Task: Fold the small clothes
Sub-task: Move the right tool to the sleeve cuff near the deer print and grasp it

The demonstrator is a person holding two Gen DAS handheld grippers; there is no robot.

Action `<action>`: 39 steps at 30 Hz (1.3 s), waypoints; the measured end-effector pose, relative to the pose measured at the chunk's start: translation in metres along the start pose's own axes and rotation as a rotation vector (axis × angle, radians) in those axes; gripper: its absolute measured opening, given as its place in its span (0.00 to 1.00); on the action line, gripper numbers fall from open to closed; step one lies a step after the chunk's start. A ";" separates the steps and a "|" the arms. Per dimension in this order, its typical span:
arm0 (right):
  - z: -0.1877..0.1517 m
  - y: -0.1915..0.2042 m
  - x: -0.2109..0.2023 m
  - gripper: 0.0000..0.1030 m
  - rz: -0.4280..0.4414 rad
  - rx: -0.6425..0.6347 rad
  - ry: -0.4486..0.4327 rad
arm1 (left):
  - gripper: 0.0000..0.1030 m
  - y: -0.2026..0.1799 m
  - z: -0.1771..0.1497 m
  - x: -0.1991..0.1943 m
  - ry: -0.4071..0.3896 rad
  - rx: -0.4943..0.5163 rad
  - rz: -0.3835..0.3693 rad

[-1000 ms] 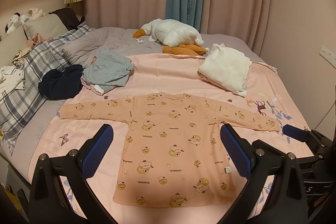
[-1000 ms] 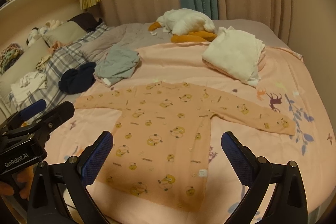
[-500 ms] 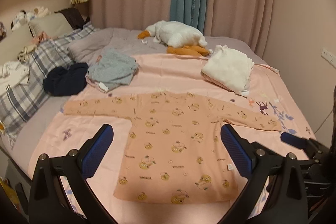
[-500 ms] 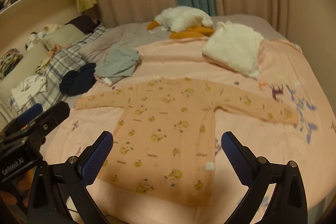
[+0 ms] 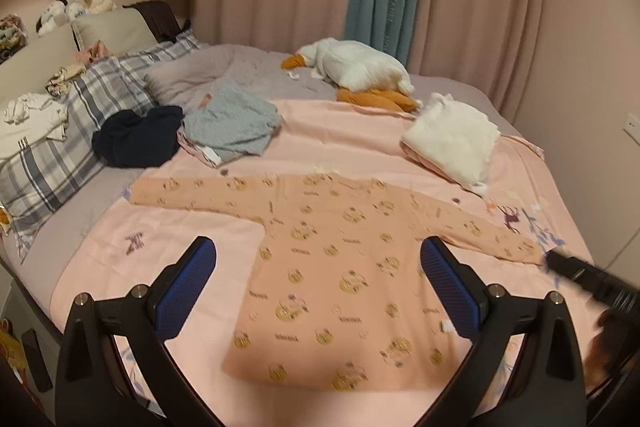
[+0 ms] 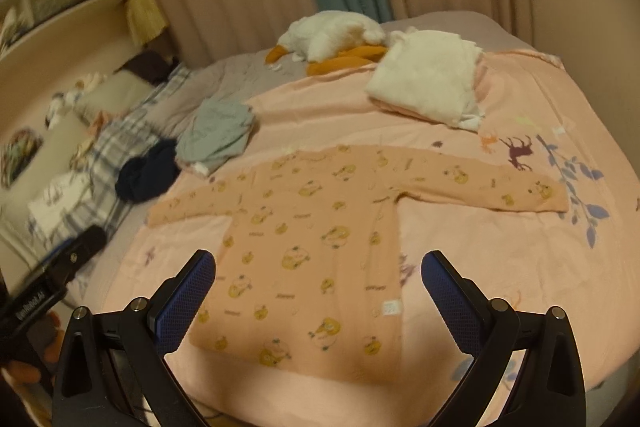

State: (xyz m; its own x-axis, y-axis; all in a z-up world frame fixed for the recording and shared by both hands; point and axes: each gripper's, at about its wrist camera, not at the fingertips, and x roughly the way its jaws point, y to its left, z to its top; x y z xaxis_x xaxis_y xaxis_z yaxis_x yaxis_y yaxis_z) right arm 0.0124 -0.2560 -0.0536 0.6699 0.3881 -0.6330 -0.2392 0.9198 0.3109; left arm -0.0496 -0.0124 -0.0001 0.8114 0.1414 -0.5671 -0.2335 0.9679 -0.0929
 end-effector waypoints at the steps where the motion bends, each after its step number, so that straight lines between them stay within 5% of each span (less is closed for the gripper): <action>1: 0.005 -0.008 0.001 1.00 -0.011 0.018 -0.003 | 0.99 0.002 0.000 0.004 -0.006 -0.004 0.020; 7: 0.039 -0.082 0.012 1.00 -0.084 0.124 -0.021 | 0.99 0.008 0.005 0.024 0.003 -0.041 0.032; 15: 0.057 -0.188 0.050 1.00 -0.021 0.314 0.018 | 0.99 0.018 0.004 0.046 -0.017 -0.065 0.079; 26: 0.042 -0.314 0.113 0.97 -0.131 0.447 0.104 | 0.99 0.016 -0.011 0.095 0.022 -0.049 0.098; 30: 0.026 -0.361 0.127 0.94 -0.102 0.577 0.123 | 0.99 0.023 -0.011 0.106 0.049 -0.088 0.048; 35: 0.004 -0.397 0.139 0.85 -0.090 0.691 0.148 | 0.99 0.018 -0.010 0.116 0.048 -0.052 0.093; 39: -0.007 -0.412 0.135 0.78 -0.013 0.744 0.056 | 0.99 0.020 -0.017 0.132 0.090 -0.033 0.132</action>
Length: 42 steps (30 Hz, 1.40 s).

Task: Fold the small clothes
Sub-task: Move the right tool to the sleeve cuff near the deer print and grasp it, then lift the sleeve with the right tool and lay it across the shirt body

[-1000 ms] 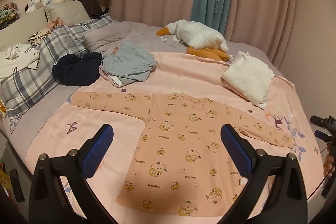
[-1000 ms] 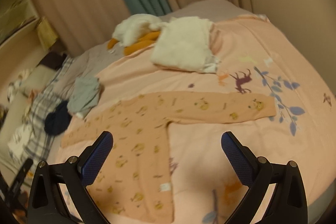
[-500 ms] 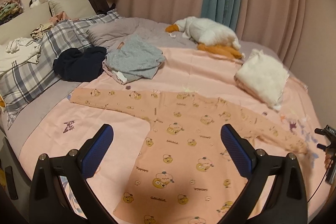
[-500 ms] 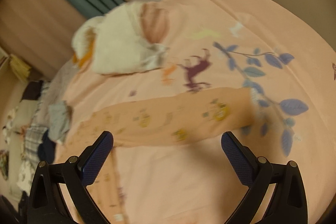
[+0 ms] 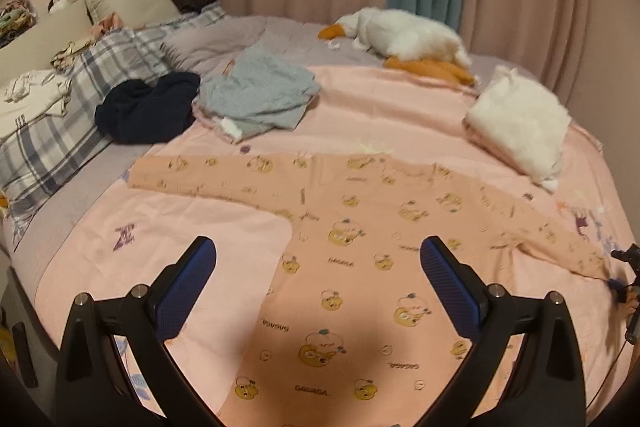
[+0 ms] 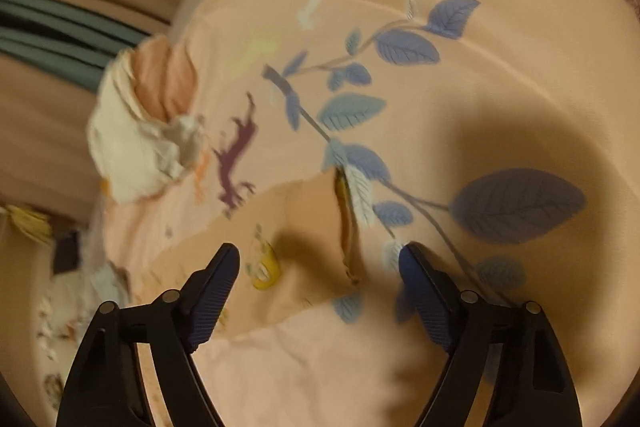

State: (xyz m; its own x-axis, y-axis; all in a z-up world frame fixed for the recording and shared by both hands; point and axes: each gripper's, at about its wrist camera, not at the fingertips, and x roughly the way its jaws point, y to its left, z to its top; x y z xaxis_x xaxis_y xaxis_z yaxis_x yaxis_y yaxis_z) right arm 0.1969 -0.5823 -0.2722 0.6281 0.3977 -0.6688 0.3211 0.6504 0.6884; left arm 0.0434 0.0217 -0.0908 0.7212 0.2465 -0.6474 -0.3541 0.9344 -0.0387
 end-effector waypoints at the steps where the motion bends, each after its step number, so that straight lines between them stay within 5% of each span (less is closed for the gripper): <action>1: 0.001 -0.002 0.000 0.71 0.010 0.005 -0.008 | 0.99 0.001 -0.001 0.002 0.010 -0.005 -0.009; 7: 0.005 -0.007 0.008 0.31 -0.013 0.010 -0.031 | 0.99 -0.002 0.001 0.008 0.020 -0.001 -0.017; 11: 0.003 -0.006 0.010 0.27 -0.031 0.003 -0.027 | 0.99 -0.005 -0.003 0.013 0.044 0.016 -0.020; 13: 0.002 -0.006 0.013 0.15 -0.022 0.011 -0.019 | 0.99 -0.003 -0.004 0.014 0.056 0.013 -0.030; 26: -0.004 0.012 -0.001 0.06 -0.034 0.010 -0.072 | 0.99 0.013 0.000 0.007 0.044 -0.005 -0.007; 42: -0.028 0.163 -0.020 0.06 0.092 -0.228 -0.067 | 0.99 0.044 -0.005 -0.020 0.036 -0.046 -0.005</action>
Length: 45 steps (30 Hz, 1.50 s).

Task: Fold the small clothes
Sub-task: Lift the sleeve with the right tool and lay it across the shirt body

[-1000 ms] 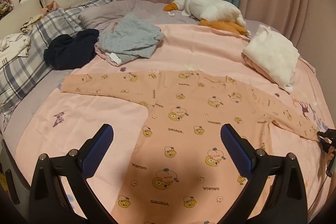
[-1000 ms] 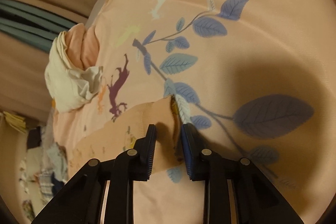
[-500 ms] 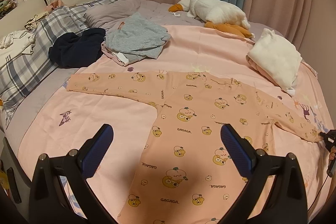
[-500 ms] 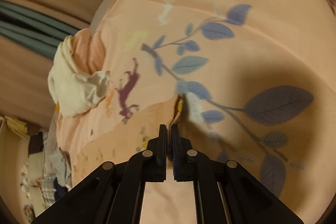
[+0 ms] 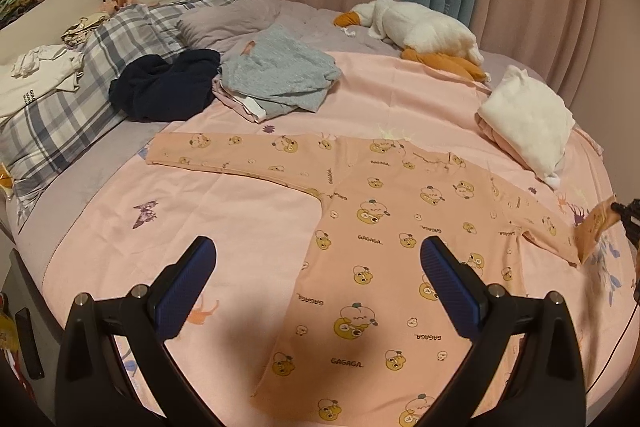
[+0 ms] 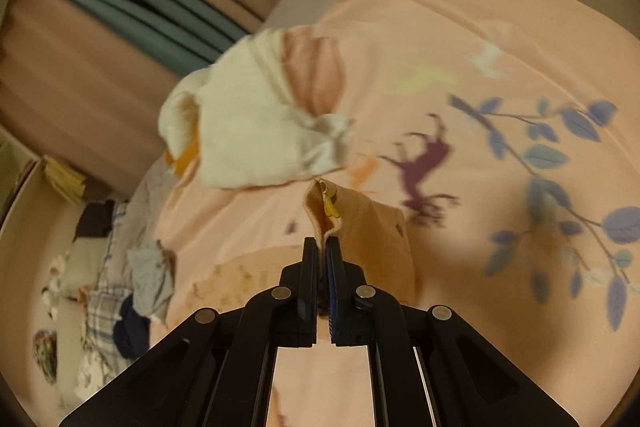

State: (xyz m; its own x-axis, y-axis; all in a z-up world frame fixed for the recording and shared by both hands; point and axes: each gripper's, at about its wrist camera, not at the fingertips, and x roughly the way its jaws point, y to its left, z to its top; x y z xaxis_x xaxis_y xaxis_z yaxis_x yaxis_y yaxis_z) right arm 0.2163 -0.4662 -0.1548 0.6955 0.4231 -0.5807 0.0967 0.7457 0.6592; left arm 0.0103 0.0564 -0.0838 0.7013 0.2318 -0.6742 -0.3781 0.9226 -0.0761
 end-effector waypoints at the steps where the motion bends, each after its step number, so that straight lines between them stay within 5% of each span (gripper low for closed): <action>1: -0.001 0.011 0.002 0.06 0.008 -0.012 0.002 | 0.99 0.003 0.000 -0.002 -0.001 -0.002 -0.004; 11: -0.033 0.116 0.020 0.06 0.098 -0.165 0.050 | 0.99 0.018 0.002 -0.008 0.006 0.007 -0.035; 28: -0.115 0.277 0.092 0.06 0.118 -0.443 0.232 | 0.99 0.064 0.001 0.001 -0.006 -0.050 -0.052; 45: -0.184 0.330 0.162 0.06 0.103 -0.555 0.415 | 0.99 0.104 -0.002 0.012 -0.004 -0.118 -0.034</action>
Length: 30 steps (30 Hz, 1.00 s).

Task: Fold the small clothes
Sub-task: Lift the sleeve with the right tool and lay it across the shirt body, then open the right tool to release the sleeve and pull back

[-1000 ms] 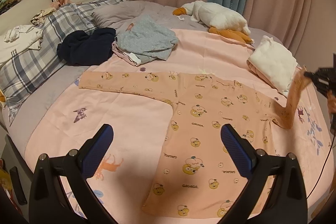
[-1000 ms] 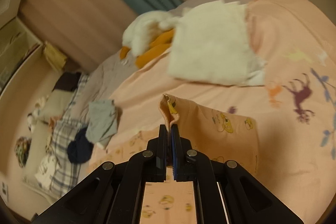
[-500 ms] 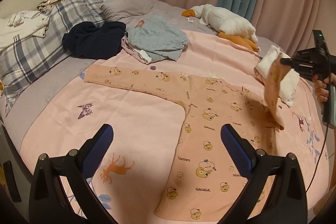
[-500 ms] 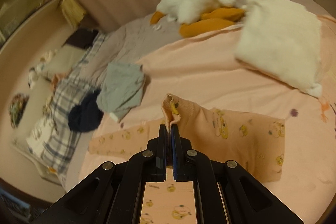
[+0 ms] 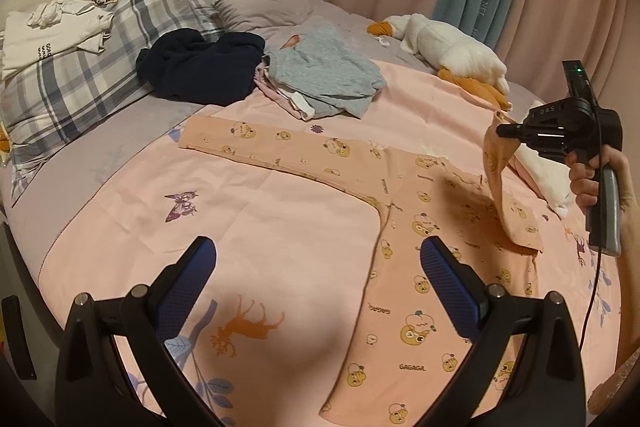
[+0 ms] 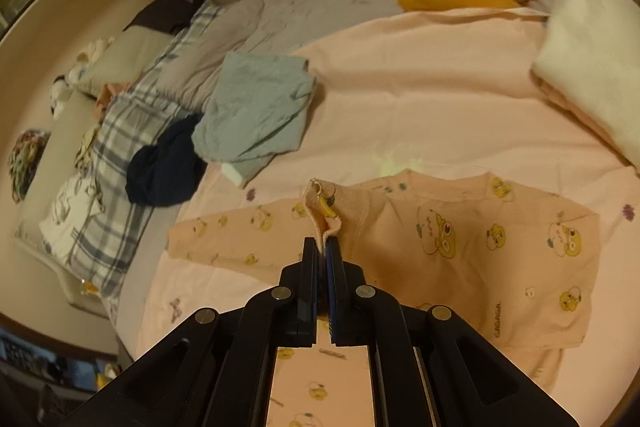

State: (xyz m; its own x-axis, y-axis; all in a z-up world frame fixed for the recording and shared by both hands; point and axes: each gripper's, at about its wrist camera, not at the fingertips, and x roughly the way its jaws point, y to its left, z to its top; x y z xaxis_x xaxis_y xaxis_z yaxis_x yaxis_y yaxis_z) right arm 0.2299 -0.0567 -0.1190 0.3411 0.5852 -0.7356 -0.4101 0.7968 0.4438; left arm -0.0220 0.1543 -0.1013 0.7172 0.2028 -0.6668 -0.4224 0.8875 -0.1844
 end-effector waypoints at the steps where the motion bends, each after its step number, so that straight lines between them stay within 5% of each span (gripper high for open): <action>1: 0.001 0.003 0.004 0.06 0.001 0.000 0.002 | 0.99 0.002 0.000 0.000 -0.001 -0.001 0.004; 8: -0.001 0.004 0.029 0.06 0.009 0.035 0.078 | 0.99 0.011 -0.001 0.006 0.010 -0.006 0.036; 13: -0.004 -0.017 0.028 0.50 0.107 0.167 0.102 | 0.99 0.008 -0.003 0.007 0.016 0.010 0.036; 17: -0.005 -0.024 0.007 0.51 0.094 0.161 0.068 | 0.99 0.003 -0.003 0.007 0.019 0.023 0.029; 27: -0.024 -0.066 -0.050 0.57 -0.119 0.083 0.011 | 0.99 -0.011 0.004 0.004 0.014 0.024 0.010; 30: -0.036 -0.081 -0.070 0.64 -0.263 0.026 -0.022 | 0.99 -0.015 0.004 0.000 0.009 0.025 0.000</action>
State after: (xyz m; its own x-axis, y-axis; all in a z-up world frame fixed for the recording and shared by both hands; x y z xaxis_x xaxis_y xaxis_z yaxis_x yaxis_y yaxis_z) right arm 0.2088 -0.1675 -0.1224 0.4515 0.3600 -0.8164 -0.2828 0.9256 0.2517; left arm -0.0134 0.1432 -0.0957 0.7124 0.1992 -0.6729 -0.4083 0.8975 -0.1665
